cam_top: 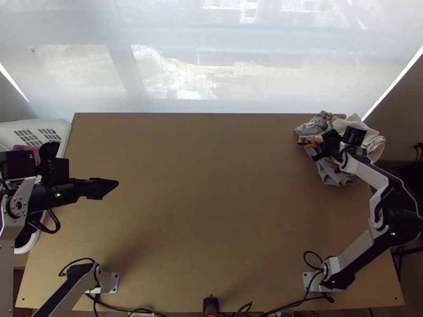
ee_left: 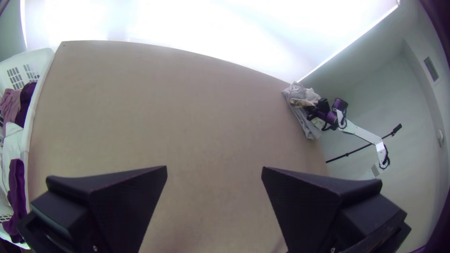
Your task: Fold the t-shirt
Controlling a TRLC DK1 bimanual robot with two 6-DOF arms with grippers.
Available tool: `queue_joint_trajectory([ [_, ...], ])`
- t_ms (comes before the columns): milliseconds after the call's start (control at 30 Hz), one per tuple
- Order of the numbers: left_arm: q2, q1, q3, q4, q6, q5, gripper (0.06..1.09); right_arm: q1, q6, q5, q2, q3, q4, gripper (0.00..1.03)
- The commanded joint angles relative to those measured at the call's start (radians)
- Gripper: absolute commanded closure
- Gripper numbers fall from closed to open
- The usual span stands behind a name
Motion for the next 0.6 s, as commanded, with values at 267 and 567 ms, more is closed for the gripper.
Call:
queue_joint_trajectory([
  [267,0.000,0.008,0.003,0.001,-0.017,0.000,0.10,0.036,0.088,0.004,-0.123,-0.149,-0.006,0.13],
  [567,-0.025,0.014,-0.032,-0.004,-0.017,0.000,0.10,0.012,0.155,-0.035,-0.373,-0.054,-0.094,0.04],
])
